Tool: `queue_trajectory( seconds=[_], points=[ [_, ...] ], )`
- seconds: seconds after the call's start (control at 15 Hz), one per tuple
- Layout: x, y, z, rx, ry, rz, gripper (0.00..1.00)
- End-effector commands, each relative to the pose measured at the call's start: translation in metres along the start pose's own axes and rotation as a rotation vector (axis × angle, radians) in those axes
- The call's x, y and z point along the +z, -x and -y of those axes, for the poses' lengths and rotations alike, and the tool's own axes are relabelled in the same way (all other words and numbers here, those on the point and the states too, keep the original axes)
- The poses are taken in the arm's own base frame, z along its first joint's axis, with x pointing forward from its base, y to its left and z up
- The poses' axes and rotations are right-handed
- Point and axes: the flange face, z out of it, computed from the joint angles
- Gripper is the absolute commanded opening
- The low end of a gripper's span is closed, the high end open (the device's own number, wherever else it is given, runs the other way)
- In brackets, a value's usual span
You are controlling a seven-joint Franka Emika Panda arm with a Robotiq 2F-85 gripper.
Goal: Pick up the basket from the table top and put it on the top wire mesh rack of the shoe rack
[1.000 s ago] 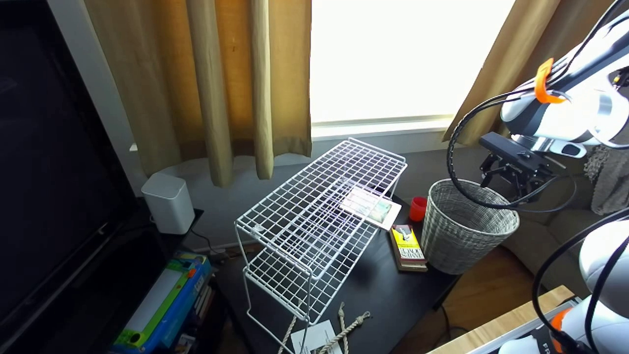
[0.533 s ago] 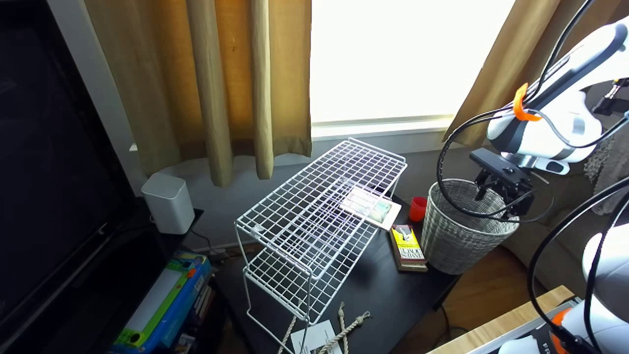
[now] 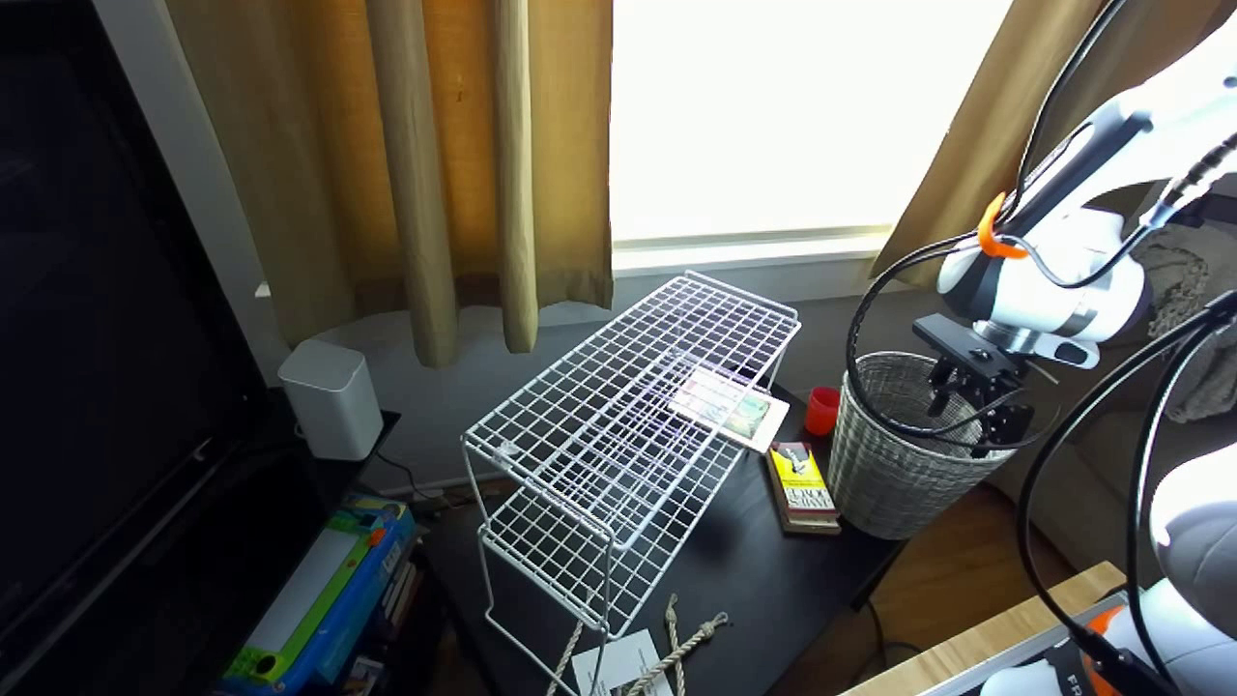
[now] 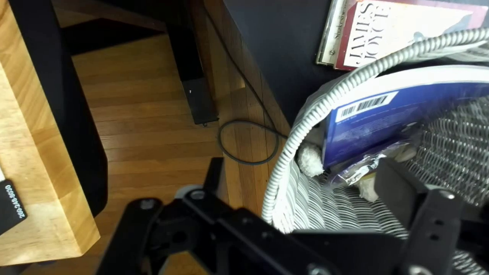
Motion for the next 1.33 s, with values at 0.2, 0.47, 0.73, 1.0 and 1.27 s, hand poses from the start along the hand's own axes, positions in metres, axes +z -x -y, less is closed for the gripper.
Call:
queue_trajectory(
  seconds=[0.2, 0.47, 0.73, 1.0, 1.27],
  points=[
    [0.017, -0.002, 0.004, 0.014, 0.034, -0.004, 1.0],
    [0.035, -0.005, 0.003, 0.048, 0.064, -0.03, 1.0],
    [0.049, -0.01, 0.008, 0.062, 0.052, -0.053, 1.0],
    [0.063, -0.008, 0.021, 0.064, 0.038, -0.07, 1.0],
    [0.079, -0.011, 0.028, 0.083, 0.052, -0.07, 1.0]
  ],
)
